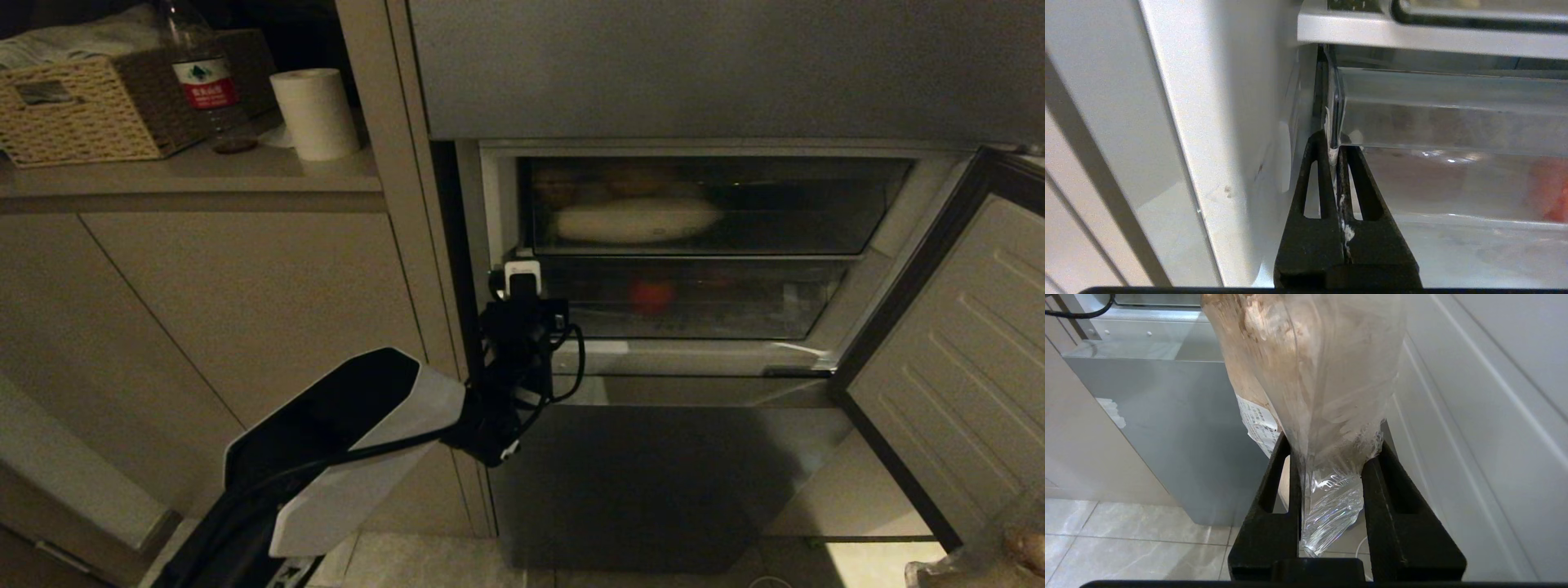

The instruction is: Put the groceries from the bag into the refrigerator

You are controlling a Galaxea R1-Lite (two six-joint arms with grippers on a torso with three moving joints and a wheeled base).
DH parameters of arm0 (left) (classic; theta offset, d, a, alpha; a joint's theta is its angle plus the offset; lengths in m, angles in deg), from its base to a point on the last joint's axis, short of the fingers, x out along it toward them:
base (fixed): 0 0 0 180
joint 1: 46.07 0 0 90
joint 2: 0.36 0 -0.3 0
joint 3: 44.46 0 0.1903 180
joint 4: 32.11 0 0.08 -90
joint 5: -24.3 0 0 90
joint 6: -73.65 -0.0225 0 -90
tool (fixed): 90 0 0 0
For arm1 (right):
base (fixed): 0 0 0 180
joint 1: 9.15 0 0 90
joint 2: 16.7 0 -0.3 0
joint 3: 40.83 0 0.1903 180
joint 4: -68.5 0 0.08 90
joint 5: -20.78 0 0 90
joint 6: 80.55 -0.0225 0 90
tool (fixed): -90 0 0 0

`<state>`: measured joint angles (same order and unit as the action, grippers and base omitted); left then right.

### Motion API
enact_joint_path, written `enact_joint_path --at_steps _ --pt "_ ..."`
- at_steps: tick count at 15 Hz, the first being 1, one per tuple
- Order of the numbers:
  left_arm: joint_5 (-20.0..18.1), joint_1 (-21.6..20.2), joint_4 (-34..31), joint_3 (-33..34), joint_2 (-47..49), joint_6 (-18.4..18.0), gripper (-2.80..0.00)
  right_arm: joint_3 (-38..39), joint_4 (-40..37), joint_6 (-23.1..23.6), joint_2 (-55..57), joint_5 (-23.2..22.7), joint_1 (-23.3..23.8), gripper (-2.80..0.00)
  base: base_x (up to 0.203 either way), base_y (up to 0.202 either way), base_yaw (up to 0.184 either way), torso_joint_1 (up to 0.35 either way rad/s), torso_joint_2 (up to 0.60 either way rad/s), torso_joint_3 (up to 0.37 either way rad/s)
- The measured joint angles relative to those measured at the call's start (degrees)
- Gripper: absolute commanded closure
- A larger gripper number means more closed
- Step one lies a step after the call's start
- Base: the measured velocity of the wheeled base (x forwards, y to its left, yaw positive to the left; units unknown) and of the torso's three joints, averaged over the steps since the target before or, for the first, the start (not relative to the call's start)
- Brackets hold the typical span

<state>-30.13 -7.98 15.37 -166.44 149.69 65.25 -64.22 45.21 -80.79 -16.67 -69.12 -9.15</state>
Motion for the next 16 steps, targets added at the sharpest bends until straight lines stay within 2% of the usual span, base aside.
enact_joint_path --at_steps 4,16 --pt "0.5 1.1 2.6 4.5 -1.6 0.0 0.0 0.0 0.0 0.0 0.0 0.0 0.0 0.0 0.0 0.0 0.0 0.0 0.0 0.0" --pt "0.8 3.1 6.4 12.2 -4.5 0.1 0.0 0.0 0.0 0.0 0.0 0.0 0.0 0.0 0.0 0.0 0.0 0.0 0.0 0.0"
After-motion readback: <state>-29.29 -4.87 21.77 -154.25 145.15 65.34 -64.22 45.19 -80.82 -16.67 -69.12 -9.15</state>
